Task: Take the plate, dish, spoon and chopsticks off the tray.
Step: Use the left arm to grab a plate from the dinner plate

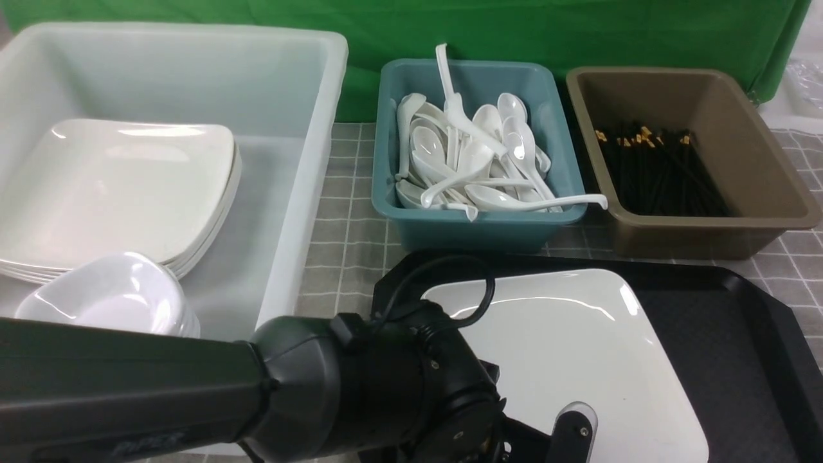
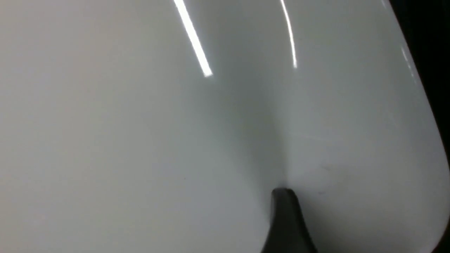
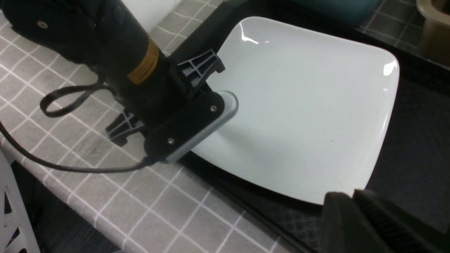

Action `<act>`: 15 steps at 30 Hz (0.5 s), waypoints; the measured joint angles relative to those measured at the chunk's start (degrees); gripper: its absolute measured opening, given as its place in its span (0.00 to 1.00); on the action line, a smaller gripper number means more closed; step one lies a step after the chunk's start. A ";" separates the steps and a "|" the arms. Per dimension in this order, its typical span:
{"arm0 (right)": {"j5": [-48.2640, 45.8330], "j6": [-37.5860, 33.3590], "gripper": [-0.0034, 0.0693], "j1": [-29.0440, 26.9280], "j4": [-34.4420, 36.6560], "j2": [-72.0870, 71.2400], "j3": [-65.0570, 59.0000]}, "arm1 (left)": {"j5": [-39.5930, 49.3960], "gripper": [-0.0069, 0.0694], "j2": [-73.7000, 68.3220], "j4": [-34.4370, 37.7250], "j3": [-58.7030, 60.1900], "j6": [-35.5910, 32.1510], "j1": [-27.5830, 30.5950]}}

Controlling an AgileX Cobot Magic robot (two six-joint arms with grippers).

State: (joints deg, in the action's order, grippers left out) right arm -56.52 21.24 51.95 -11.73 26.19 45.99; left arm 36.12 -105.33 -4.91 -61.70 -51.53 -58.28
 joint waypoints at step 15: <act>0.00 -0.04 0.17 0.00 0.00 0.00 0.00 | -3.01 0.52 -1.11 8.54 -0.27 -3.18 0.16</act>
State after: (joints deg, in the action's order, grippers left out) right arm -56.52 21.20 51.95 -11.73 26.19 45.99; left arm 33.11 -106.44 3.63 -61.97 -54.71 -58.11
